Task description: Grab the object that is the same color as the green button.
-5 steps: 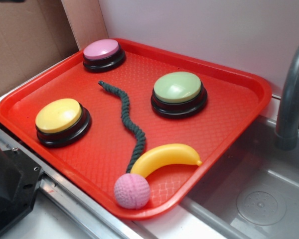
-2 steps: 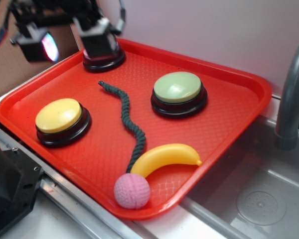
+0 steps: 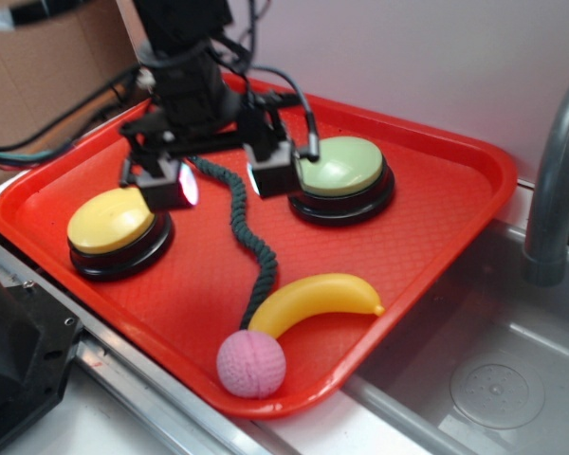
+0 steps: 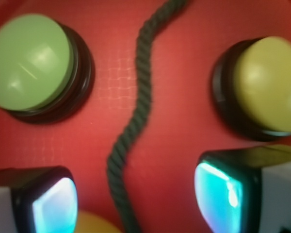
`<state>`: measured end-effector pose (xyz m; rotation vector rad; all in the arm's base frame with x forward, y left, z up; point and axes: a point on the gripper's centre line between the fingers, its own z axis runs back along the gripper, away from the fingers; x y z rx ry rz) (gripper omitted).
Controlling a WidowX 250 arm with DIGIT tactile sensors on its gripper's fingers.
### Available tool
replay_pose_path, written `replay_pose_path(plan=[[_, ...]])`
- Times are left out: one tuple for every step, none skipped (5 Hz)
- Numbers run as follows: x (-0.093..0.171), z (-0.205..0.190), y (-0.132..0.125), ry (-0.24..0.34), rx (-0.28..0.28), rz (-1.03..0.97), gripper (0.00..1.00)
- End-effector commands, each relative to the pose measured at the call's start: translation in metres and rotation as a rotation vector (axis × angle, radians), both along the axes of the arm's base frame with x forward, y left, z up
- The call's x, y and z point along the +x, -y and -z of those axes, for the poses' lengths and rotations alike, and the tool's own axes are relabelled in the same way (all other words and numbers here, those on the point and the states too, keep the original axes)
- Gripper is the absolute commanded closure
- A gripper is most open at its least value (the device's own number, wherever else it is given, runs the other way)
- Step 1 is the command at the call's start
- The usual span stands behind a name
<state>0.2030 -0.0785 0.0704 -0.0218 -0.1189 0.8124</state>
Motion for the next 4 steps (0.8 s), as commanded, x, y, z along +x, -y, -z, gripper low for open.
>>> replay_pose_path(plan=[[0.022,0.032,0.003,-0.012,0.002,0.007,0.0],[0.02,0.045,0.007,0.003,-0.029,0.031,0.0],[0.018,0.047,0.009,0.026,-0.031,0.031,0.65],[0.017,0.049,0.008,0.008,-0.071,0.027,1.0]])
